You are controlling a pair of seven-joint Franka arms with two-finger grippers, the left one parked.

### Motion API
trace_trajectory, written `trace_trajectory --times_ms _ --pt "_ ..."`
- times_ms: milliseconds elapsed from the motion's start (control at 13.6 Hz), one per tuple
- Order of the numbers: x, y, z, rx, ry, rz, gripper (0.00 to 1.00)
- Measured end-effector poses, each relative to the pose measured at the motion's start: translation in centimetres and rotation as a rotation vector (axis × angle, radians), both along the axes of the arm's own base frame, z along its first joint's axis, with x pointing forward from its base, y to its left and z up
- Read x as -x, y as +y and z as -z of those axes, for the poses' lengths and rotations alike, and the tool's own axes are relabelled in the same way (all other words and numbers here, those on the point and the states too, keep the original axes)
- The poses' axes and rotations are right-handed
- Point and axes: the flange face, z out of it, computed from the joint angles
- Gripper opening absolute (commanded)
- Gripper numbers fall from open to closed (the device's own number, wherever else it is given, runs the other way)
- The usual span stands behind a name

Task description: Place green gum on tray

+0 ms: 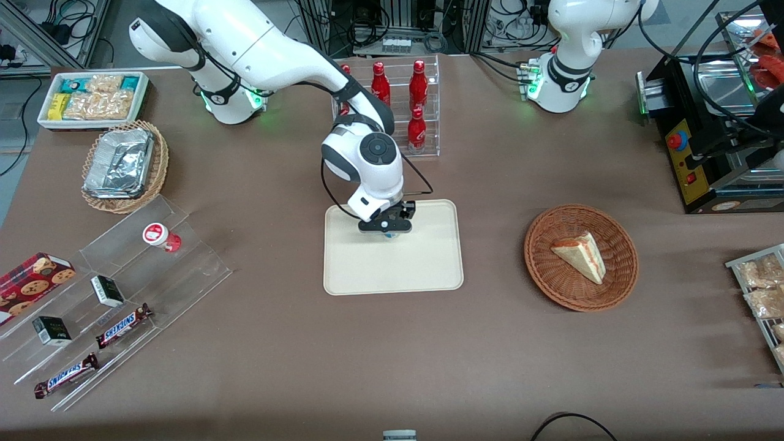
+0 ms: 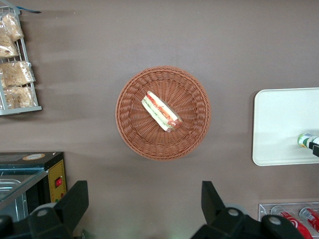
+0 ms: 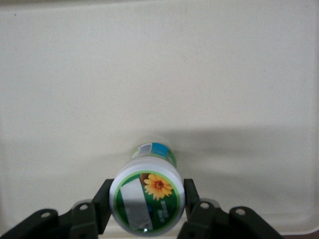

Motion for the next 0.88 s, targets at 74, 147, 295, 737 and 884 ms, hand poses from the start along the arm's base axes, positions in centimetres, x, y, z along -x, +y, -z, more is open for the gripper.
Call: trace_trajectory --times_ms 74,147,295,737,884 --pt "-0.2 -0.1 0.0 0.000 -0.002 0.002 0.99" --pt "-0.5 -0.2 -0.3 -0.003 -0.007 0.007 0.99" --pt "-2.6 -0.9 -2.3 -0.025 -0.036 0.035 0.99" --pt "-9.8 -14.1 -17.7 0.024 -0.020 0.006 0.99" --pt "-10.7 -21.0 -22.8 0.030 0.002 -0.021 0.99"
